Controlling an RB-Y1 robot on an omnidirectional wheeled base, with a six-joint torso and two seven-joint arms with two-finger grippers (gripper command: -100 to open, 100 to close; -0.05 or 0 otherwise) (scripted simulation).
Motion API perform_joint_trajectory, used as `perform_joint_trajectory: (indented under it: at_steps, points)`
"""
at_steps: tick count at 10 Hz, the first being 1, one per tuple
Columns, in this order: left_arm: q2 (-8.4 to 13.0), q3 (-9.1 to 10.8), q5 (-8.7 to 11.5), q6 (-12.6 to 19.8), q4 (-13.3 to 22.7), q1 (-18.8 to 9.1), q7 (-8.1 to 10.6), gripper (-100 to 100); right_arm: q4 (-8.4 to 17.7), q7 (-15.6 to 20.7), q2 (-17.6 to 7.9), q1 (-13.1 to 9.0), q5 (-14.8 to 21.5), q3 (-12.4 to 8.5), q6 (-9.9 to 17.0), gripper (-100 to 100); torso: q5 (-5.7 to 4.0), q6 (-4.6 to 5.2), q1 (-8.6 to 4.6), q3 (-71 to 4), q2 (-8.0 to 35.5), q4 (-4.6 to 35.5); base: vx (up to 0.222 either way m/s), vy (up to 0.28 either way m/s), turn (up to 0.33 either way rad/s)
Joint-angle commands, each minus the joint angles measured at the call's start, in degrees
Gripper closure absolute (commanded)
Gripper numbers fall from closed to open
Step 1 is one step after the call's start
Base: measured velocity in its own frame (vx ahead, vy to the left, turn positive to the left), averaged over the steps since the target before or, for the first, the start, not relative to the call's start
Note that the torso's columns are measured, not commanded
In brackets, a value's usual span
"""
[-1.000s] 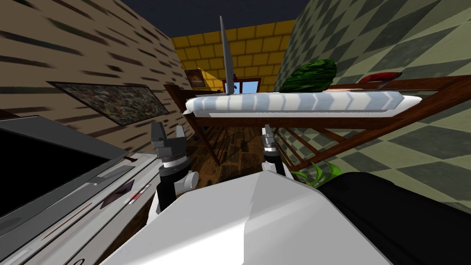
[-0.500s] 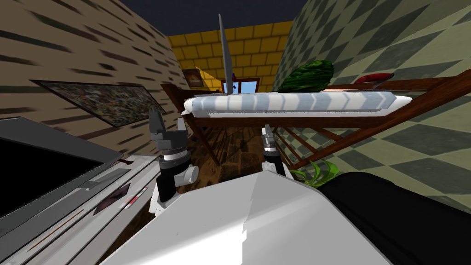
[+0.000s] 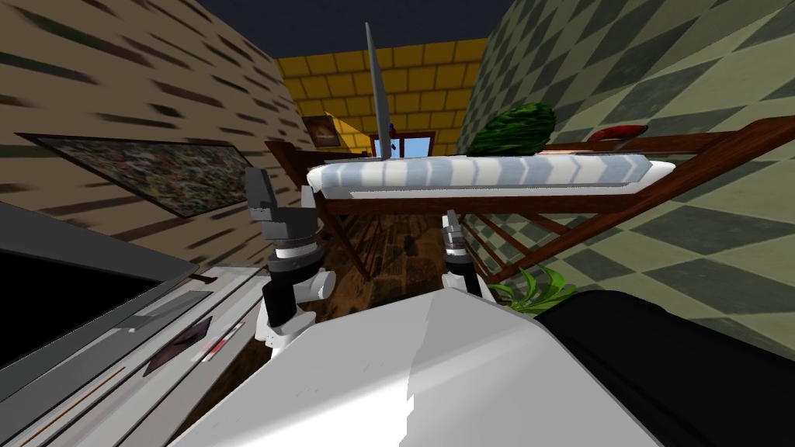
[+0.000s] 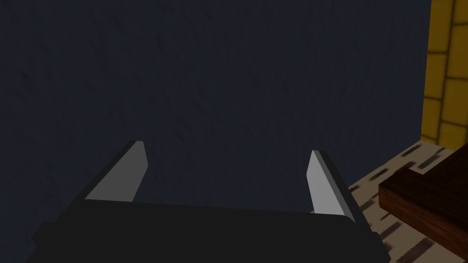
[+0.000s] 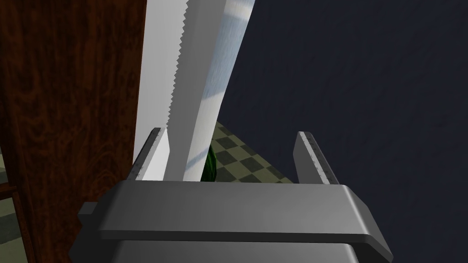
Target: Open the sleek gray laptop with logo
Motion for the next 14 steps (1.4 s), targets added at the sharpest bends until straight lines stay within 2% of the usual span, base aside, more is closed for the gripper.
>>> perform_joint_trajectory:
  at_steps: [1, 2, 3, 4, 5, 6, 7, 8, 9, 10, 13, 14]
  points:
    - [0.8, -0.21, 0.4, 2.0, 0.9, -4.4, 0.45, -100, 0.0, 0.0, 0.0, 0.0, 0.0, 0.0, 0.0, 0, -0.01, 0.02, -0.01, 0.0, 0.0, 0.0, 0.005, 0.015, -0.041]
    - [0.8, -0.21, 0.4, 2.0, 0.9, -5.2, 0.45, -100, 0.0, 0.0, 0.0, 0.0, 0.0, 0.0, 0.0, 0, 0.0, 0.0, -0.01, 0.0, 0.0, 0.0, 0.002, 0.007, 0.005]
    - [1.5, -0.44, 0.8, 4.1, 1.7, -7.1, 0.85, -100, 0.0, 0.0, 0.0, 0.0, 0.0, 0.0, 0.0, 0, -0.01, 0.0, -0.02, 0.0, 0.0, 0.0, 0.003, 0.012, -0.089]
    - [1.5, -0.44, 0.8, 4.1, 1.7, -8.9, 0.85, -100, 0.0, 0.0, 0.0, 0.0, 0.0, 0.0, 0.0, 0, -0.01, 0.03, 0.0, 0.0, 0.0, 0.0, 0.002, 0.016, -0.052]
    - [1.5, -0.44, 0.8, 4.1, 1.7, -9.5, 0.85, -100, 0.0, 0.0, 0.0, 0.0, 0.0, 0.0, 0.0, 0, 0.0, 0.0, 0.02, 0.0, 0.0, 0.0, 0.001, 0.007, 0.004]
    - [2.1, -0.71, 1.2, 6.3, 2.8, -11.8, 1.23, -100, 0.0, 0.0, 0.0, 0.0, 0.0, 0.0, 0.0, 0, 0.0, -0.01, 0.0, 0.0, 0.0, 0.0, 0.001, 0.011, -0.097]
    - [2.1, -0.71, 1.2, 6.3, 2.8, -13.5, 1.23, -100, 0.0, 0.0, 0.0, 0.0, 0.0, 0.0, 0.0, 0, -0.01, 0.03, 0.0, 0.0, 0.0, 0.0, 0.001, 0.016, -0.054]
    - [2.6, -1.02, 1.6, 8.7, 4.2, -15.6, 1.57, -100, 0.0, 0.0, 0.0, 0.0, 0.0, 0.0, 0.0, 0, 0.0, 0.0, 0.01, 0.0, 0.0, 0.0, 0.001, 0.019, -0.099]
    - [2.6, -1.02, 1.6, 8.7, 4.2, -17.7, 1.57, -100, 0.0, 0.0, 0.0, 0.0, 0.0, 0.0, 0.0, 0, 0.0, 0.01, 0.03, 0.0, 0.0, 0.0, 0.0, 0.019, -0.044]
    - [3.1, -1.38, 1.9, 11.1, 5.9, -19.7, 1.88, -100, 0.0, 0.0, 0.0, 0.0, 0.0, 0.0, 0.0, 0, 0.0, -0.01, 0.02, 0.0, 0.0, 0.0, 0.0, 0.021, -0.103]
    - [3.1, -1.38, 1.9, 11.1, 5.9, -23.2, 1.88, -100, 0.0, 0.0, 0.0, 0.0, 0.0, 0.0, 0.0, 0, -0.01, 0.0, -0.04, 0.0, 0.0, 0.0, 0.0, 0.009, -0.017]
    - [3.6, -1.79, 2.3, 13.6, 7.9, -25.3, 2.16, -100, 0.0, 0.0, 0.0, 0.0, 0.0, 0.0, 0.0, 0, -0.01, 0.0, -0.06, 0.0, 0.0, 0.0, -0.003, 0.007, -0.102]
